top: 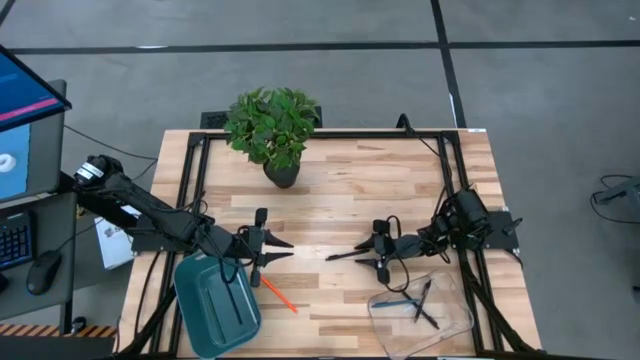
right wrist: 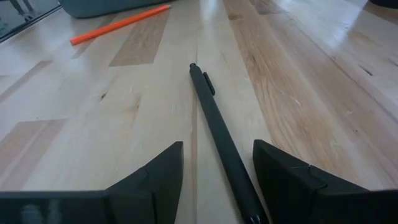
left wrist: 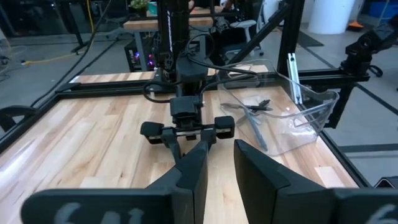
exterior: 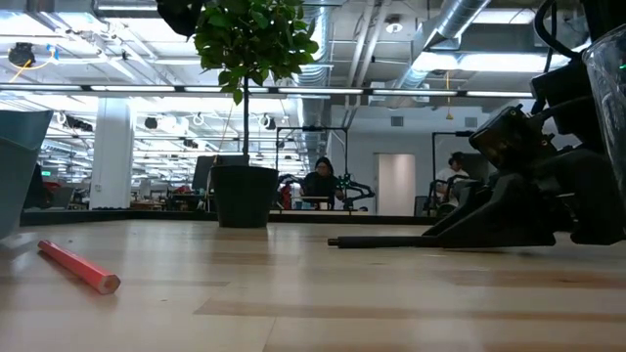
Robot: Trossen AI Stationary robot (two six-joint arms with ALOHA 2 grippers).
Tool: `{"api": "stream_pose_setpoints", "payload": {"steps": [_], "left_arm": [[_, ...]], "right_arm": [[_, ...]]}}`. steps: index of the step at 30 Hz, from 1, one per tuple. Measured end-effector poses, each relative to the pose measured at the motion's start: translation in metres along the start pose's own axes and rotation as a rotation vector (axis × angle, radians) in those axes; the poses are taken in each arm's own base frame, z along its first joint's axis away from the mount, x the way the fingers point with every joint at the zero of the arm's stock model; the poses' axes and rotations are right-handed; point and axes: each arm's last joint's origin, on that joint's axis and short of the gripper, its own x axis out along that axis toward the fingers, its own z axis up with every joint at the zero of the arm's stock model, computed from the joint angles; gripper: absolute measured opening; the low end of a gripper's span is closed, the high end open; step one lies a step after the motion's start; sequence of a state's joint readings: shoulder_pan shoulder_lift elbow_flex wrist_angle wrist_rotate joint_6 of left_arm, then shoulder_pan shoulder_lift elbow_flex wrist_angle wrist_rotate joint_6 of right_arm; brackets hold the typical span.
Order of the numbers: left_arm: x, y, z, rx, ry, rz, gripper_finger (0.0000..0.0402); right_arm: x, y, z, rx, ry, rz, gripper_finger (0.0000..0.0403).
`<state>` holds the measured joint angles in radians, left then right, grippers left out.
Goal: Sort pens & pencils
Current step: Put the black pen into the transparent bin
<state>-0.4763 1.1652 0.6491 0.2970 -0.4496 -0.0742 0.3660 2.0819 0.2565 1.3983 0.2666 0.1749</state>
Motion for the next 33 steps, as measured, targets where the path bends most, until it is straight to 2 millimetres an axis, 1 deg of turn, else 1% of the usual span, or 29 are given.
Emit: {"api": "stream_pose_setpoints", "payload": {"steps": [8, 12, 17, 28, 31, 33], "left_arm": [[0.0000, 0.0000, 0.0000, 0.000, 0.000, 0.000, 0.0071], [0.0000, 0.0000, 0.0001, 0.000, 0.000, 0.000, 0.0071], [0.0000, 0.0000, 0.0001, 0.000, 0.000, 0.000, 0.0071], [0.0000, 0.0002, -0.0021, 0.010, 0.021, 0.002, 0.0071], [0.0000, 0.0002, -0.0021, 0.010, 0.021, 0.002, 0.0071], [0.0000, 0.0002, -0.0020, 0.010, 0.021, 0.002, 0.0071]], "right_arm": [[0.0002, -0.0003, -0.0018, -0.006, 0.021, -0.004, 0.0216], [-0.0002, -0.0004, -0.0021, -0.006, 0.022, -0.005, 0.0205], [-0.0001, -0.0008, -0.0022, -0.006, 0.023, -0.007, 0.0169], [-0.0001, -0.0016, -0.0025, -0.002, 0.023, -0.023, 0.0070], [-0.0001, -0.0017, -0.0025, -0.002, 0.022, -0.029, 0.0055], [-0.0001, -0.0016, -0.0024, -0.002, 0.021, -0.029, 0.0053]]}}
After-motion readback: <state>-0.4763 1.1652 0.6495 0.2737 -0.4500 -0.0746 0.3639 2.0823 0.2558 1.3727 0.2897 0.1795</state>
